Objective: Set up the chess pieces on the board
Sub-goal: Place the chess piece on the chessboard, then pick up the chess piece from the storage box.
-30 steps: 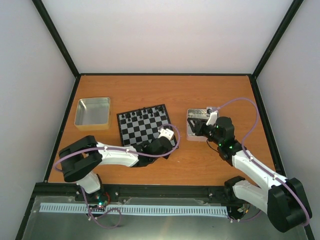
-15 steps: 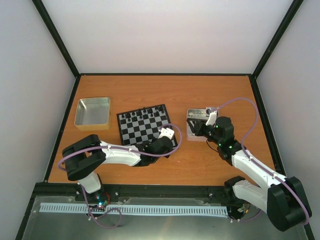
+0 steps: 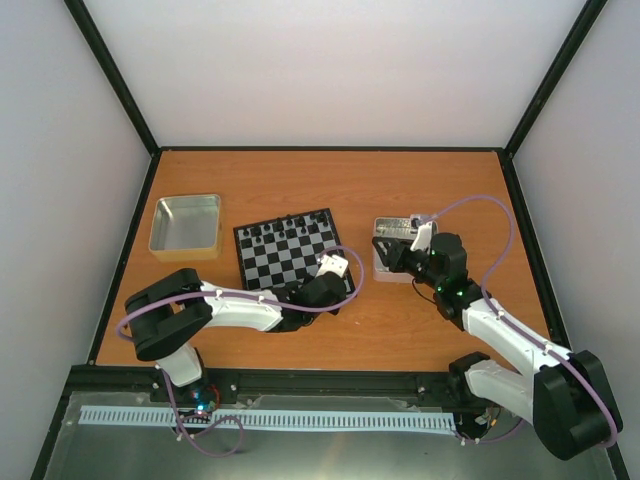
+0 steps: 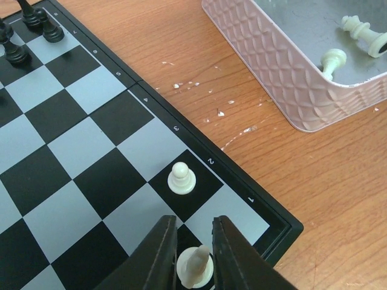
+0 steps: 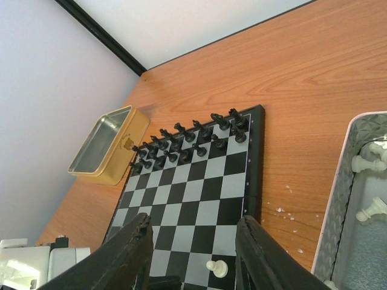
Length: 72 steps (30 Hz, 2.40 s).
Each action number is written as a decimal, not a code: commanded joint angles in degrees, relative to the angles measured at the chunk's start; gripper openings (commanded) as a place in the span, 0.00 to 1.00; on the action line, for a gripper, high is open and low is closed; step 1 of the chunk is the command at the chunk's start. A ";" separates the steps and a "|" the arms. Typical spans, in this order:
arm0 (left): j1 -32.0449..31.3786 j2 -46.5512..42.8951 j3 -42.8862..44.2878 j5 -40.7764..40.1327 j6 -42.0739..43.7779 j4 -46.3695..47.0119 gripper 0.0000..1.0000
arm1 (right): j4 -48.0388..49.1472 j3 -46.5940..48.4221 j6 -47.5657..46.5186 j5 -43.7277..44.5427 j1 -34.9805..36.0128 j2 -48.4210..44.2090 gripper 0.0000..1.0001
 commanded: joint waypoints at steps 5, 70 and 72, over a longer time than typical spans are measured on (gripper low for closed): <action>0.20 -2.14 2.43 -2.31 -0.81 -2.23 0.21 | 1.34 0.35 0.57 0.03 -0.31 0.06 0.40; 21.82 -40.52 -2.61 16.19 -7.22 -16.31 0.69 | -39.30 38.12 -2.01 22.95 0.49 46.45 0.23; 21.88 -40.42 -2.62 16.28 -7.22 -16.28 0.69 | -39.60 38.62 -2.23 23.47 0.48 47.08 0.24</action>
